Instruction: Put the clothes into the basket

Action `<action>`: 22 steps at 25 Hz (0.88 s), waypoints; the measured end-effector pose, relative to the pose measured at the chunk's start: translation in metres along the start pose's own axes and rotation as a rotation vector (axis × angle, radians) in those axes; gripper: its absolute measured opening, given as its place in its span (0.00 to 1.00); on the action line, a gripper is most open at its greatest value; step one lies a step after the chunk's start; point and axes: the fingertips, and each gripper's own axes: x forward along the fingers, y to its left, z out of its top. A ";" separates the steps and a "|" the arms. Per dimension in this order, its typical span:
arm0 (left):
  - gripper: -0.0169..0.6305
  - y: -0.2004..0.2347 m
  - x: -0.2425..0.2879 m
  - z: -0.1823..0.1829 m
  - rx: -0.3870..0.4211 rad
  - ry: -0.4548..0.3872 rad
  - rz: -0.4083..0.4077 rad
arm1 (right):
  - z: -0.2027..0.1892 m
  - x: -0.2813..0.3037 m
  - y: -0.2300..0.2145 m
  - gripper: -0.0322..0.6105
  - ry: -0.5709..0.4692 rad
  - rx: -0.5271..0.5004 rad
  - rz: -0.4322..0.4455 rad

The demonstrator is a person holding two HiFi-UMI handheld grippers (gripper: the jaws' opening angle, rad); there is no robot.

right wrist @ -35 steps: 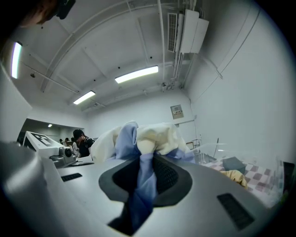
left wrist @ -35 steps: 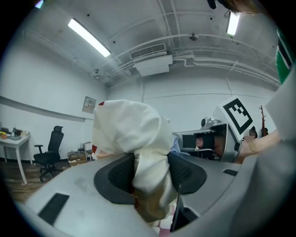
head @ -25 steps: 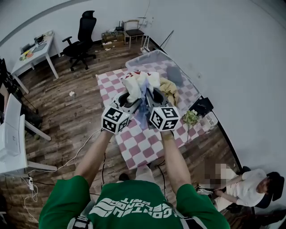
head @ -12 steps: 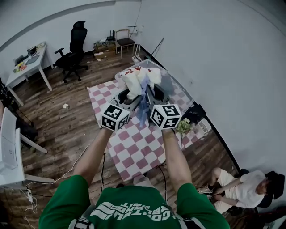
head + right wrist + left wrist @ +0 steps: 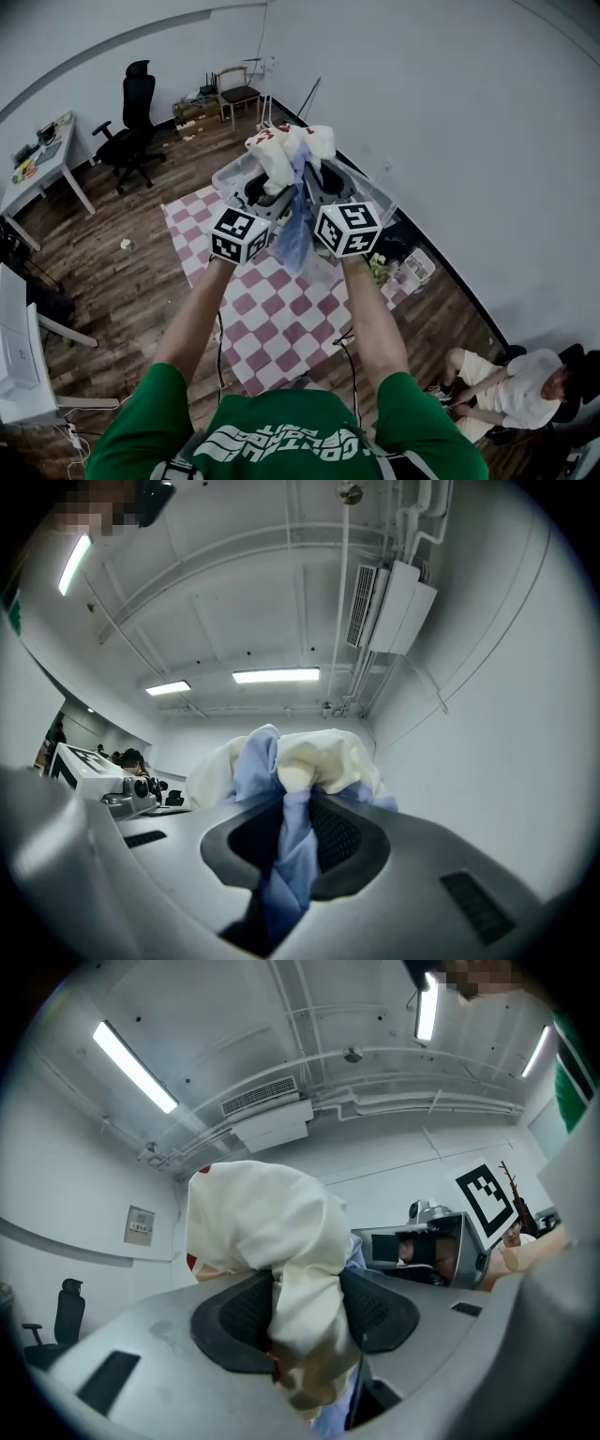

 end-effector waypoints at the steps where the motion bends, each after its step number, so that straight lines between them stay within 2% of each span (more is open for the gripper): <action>1: 0.33 0.001 0.009 0.001 0.001 -0.003 -0.003 | 0.002 0.002 -0.009 0.15 -0.002 -0.004 -0.003; 11: 0.33 0.007 0.092 -0.019 -0.013 -0.004 -0.031 | -0.011 0.023 -0.088 0.15 0.006 -0.042 -0.031; 22: 0.33 0.011 0.169 -0.040 -0.032 0.016 -0.044 | -0.028 0.041 -0.165 0.15 0.031 -0.037 -0.045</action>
